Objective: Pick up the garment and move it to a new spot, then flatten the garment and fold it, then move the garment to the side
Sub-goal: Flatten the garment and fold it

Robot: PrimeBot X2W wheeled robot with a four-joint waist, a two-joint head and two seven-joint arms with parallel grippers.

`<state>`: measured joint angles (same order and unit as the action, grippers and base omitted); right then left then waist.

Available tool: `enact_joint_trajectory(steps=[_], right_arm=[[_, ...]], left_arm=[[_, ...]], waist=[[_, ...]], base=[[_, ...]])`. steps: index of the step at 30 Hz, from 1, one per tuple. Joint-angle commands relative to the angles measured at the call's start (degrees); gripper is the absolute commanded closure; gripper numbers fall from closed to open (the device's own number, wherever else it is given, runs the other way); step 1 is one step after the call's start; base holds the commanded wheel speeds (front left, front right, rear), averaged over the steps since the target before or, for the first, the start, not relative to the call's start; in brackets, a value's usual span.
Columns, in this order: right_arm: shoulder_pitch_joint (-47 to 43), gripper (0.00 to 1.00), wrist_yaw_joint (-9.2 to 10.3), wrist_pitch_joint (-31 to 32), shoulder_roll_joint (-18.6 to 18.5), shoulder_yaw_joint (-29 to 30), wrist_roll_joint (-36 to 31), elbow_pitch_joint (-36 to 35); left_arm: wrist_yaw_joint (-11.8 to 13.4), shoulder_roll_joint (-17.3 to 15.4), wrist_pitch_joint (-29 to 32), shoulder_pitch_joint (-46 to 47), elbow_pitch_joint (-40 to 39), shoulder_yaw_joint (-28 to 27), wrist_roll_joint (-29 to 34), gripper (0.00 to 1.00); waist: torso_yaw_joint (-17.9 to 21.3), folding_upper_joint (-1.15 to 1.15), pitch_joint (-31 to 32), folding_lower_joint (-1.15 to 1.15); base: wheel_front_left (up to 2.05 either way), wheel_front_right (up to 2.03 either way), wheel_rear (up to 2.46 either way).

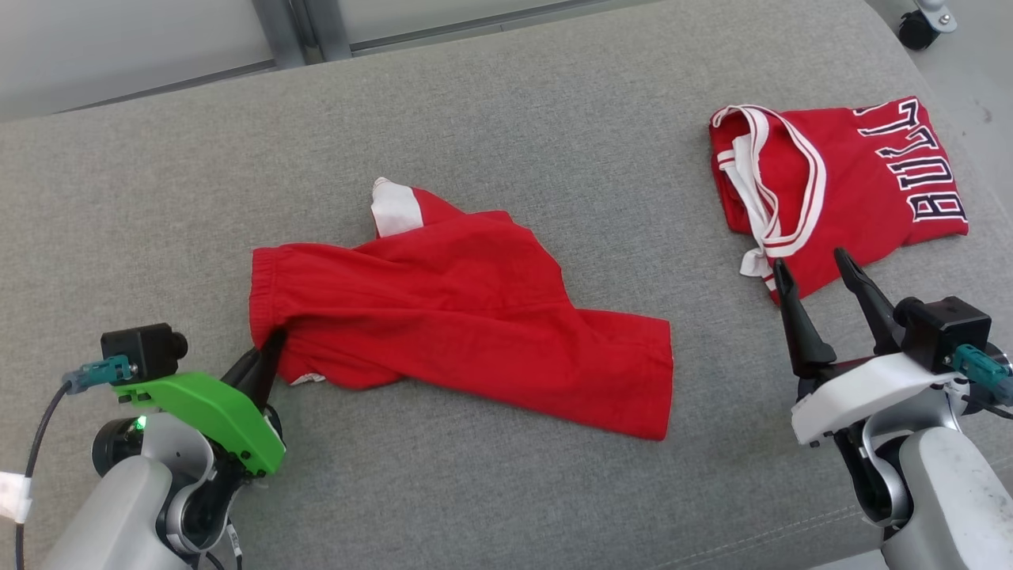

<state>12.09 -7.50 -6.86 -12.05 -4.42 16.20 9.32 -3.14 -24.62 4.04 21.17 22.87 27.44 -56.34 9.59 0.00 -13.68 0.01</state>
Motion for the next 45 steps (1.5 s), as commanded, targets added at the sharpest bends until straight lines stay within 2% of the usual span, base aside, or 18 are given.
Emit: enact_joint_trajectory(steps=[1,2,3,7,10,15,19,22,27,36,42,45], right_arm=[[0.48,0.0,0.02,-0.2,-0.03,0.01,0.05,0.37],[0.42,0.0,0.02,-0.13,0.01,-0.15,-0.02,0.54],[0.33,0.0,0.02,-0.2,0.02,-0.26,0.02,0.74],[-0.28,0.0,0.02,-0.36,-0.08,-0.78,0.34,1.29],[-1.07,0.0,0.02,-0.16,-0.28,-0.94,0.55,1.62],[-2.3,0.0,0.02,0.08,-0.45,-0.94,0.83,1.83],[-3.6,0.0,0.02,0.49,-0.4,-1.43,1.12,2.24],[-4.34,0.0,0.02,0.69,-0.31,-1.73,1.27,2.19],[-4.83,0.0,0.02,2.16,-0.82,-2.55,1.8,1.95],[-8.42,0.0,0.01,17.38,-4.21,-8.39,9.26,1.17],[-9.83,0.0,0.01,24.04,-4.54,-10.95,13.88,-0.17],[-9.58,0.0,0.01,25.2,-4.48,-11.14,14.28,-0.75]], left_arm=[[-0.57,-0.37,-0.31,0.94,0.88,0.11,0.38,1.0],[-0.81,-0.16,-0.69,0.96,1.21,0.35,0.66,0.61],[-1.07,0.21,-1.24,0.79,1.38,0.62,0.8,0.0],[-1.53,0.14,-4.0,-1.67,0.47,1.67,2.47,0.0],[-0.57,-0.71,-6.53,-3.68,-1.81,2.18,4.58,0.0],[3.95,-2.79,-13.34,-7.2,-7.73,1.65,9.95,0.0],[7.96,-2.15,-18.06,-10.21,-12.07,-0.91,13.13,0.0],[10.11,-0.82,-19.07,-12.68,-14.72,-3.19,15.4,0.0],[9.82,1.01,-19.24,-14.74,-17.07,-4.84,18.18,0.0],[8.6,2.98,-19.27,-16.28,-16.88,-7.02,20.63,0.0],[7.58,3.88,-19.23,-15.35,-16.14,-7.61,21.64,0.0],[7.19,4.18,-19.22,-14.9,-15.68,-7.85,21.87,0.0]], waist=[[-0.48,0.0,0.54,-0.01],[-0.72,0.0,0.88,-0.01],[-1.1,0.0,1.51,-0.01],[-2.77,0.0,3.81,-0.01],[-4.28,0.0,5.17,-0.01],[-7.13,0.0,6.69,-0.01],[-8.79,0.0,7.82,-0.01],[-9.54,0.0,8.25,-0.01],[-10.05,0.0,8.56,-0.01],[-9.93,0.0,8.21,-0.01],[-10.08,0.0,6.98,-0.01],[-10.29,0.0,6.52,-0.01]], base=[[0.0,0.0,0.0],[0.0,0.0,0.0],[0.0,0.0,0.0],[0.0,0.0,0.0],[0.0,0.0,0.0],[0.0,0.0,0.0],[0.0,0.0,0.0],[0.0,0.0,0.0],[0.0,0.0,0.0],[0.0,0.0,0.0],[0.0,0.0,0.0],[0.0,0.0,0.0]])
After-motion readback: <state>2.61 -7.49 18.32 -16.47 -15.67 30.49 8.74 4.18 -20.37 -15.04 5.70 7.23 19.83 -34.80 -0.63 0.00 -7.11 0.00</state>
